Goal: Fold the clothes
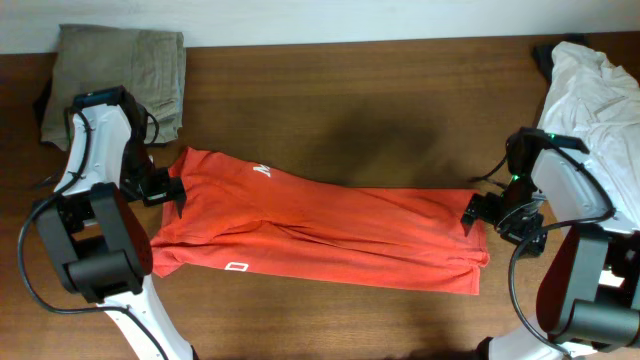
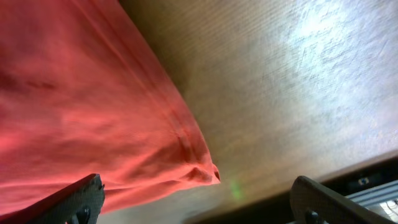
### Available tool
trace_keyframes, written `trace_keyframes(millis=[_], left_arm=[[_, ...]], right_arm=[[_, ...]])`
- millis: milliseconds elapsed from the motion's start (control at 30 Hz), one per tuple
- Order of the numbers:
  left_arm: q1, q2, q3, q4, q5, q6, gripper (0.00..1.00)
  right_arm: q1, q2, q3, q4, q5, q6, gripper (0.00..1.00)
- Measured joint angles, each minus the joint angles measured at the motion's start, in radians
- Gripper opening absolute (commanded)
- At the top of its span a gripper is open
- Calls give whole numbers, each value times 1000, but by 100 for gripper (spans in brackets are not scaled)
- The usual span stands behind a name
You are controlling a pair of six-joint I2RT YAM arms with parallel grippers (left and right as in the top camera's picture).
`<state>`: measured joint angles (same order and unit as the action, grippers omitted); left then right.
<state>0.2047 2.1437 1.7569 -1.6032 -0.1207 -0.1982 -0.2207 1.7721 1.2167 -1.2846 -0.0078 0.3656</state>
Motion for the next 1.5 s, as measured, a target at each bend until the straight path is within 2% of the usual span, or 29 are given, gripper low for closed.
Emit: trace_keyframes(millis=[33, 100, 133, 167, 267, 400, 533, 600, 633, 700, 767, 867, 933, 967, 1000, 1033, 1067, 1100, 1133, 1267, 1367, 1500], left_arm=[[0, 0, 0, 8, 0, -5, 19], [-2, 0, 11, 43, 39, -4, 1], [-6, 0, 19, 79, 64, 2, 0], [-15, 0, 24, 131, 89, 16, 0], [-107, 0, 28, 230, 175, 87, 0], [-205, 0, 2, 275, 204, 105, 1], [-202, -1, -170, 398, 220, 105, 1], [-161, -1, -242, 441, 235, 100, 0], [-131, -6, -254, 453, 256, 96, 0], [-71, -16, -275, 462, 278, 87, 0], [-5, -18, -283, 462, 288, 51, 1], [75, -20, -287, 457, 275, -19, 0], [107, -20, -287, 460, 275, -53, 0], [133, -21, -287, 463, 274, -67, 0], [144, -21, -285, 457, 261, -73, 1], [150, -22, -275, 439, 229, -76, 4], [158, -24, -259, 423, 198, -79, 16], [162, -32, -247, 411, 183, -82, 54], [162, -62, -232, 404, 172, -87, 99], [162, -154, -211, 404, 168, -90, 99], [162, -154, -211, 415, 165, -90, 99], [162, -154, -211, 417, 165, -90, 99]], right_arm=[[0, 0, 27, -4, -31, -20, 73], [0, 0, 45, 0, -142, -108, 37], [0, 0, 45, 5, -178, -138, 12], [0, 0, 46, 8, -201, -159, 4], [21, 0, 42, 52, -232, -189, 4], [118, -2, -67, 209, -246, -143, 7], [124, -1, -164, 302, -229, -85, 9], [124, -1, -228, 362, -173, -27, 14], [124, -7, -249, 394, -169, -17, 13], [124, -30, -277, 438, -173, 2, 5], [124, -40, -286, 492, -179, 5, 6], [129, -35, -288, 675, -205, 4, 6], [130, -31, -280, 695, -207, 5, 18], [130, -23, -251, 649, -204, 5, 26], [130, -16, -225, 613, -194, 1, 56], [129, -4, -151, 521, -176, -3, 82], [129, 0, -79, 477, -169, -12, 99], [129, 3, 8, 386, -161, -26, 99], [129, 2, 66, 354, -150, -38, 99], [85, 2, 97, 253, -156, -85, 99], [25, 4, -24, 279, -330, -239, 99], [24, 5, -210, 446, -474, -293, 99]])
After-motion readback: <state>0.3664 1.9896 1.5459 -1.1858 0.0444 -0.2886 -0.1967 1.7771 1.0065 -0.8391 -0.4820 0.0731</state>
